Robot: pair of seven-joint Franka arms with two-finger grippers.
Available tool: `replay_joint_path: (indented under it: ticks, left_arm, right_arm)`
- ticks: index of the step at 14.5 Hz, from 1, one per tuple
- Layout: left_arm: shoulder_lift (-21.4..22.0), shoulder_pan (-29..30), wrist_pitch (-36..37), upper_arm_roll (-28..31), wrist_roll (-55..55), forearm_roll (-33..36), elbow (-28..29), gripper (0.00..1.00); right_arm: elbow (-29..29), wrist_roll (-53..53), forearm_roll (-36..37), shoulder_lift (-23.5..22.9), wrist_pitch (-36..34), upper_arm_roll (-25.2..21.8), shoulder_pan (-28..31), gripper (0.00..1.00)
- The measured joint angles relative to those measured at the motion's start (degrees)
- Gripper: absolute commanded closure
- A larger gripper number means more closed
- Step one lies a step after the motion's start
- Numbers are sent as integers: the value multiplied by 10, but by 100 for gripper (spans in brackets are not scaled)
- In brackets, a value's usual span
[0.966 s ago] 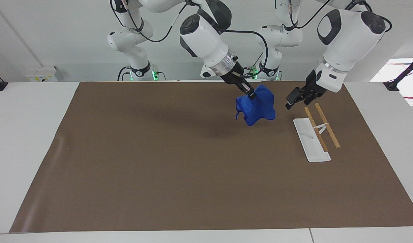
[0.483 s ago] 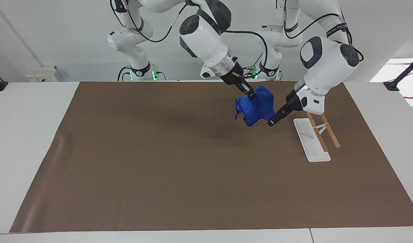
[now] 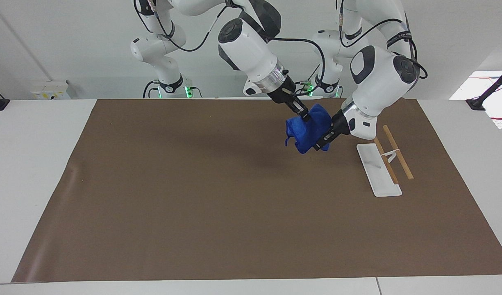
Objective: Right arm passes towel to left arm to hang
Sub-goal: 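Grasp the towel with the left gripper while the right gripper holds it, then open the right gripper and withdraw it while the left gripper holds the towel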
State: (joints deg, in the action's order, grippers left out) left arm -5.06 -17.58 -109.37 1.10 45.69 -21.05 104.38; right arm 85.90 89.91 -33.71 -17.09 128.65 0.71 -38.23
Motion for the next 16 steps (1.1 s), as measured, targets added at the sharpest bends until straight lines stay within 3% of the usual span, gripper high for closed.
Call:
replay_joint_path:
  ticks: [5, 6, 7, 8, 12, 16]
  left_arm:
    - [4, 3, -2, 6, 0, 0, -4, 100]
    - [5, 5, -3, 7, 0, 0, -6, 100]
    - [7, 7, -5, 8, 0, 0, -9, 100]
    - [8, 9, -6, 10, -1, 1, -12, 100]
    - [9, 17, -56, 12, -16, 24, -15, 100]
    - [8, 25, -81, 14, -17, 94, -14, 100]
  right_arm:
    - [1, 0, 0, 0, 0, 0, 1, 100]
    - [1, 0, 0, 0, 0, 0, 1, 76]
    - [2, 0, 0, 0, 0, 0, 2, 18]
    - [2, 0, 0, 0, 0, 0, 2, 0]
    - [4, -67, 38, 0, -47, -6, 26, 0]
    - [4, -283, 96, 2, -165, -8, 120, 0]
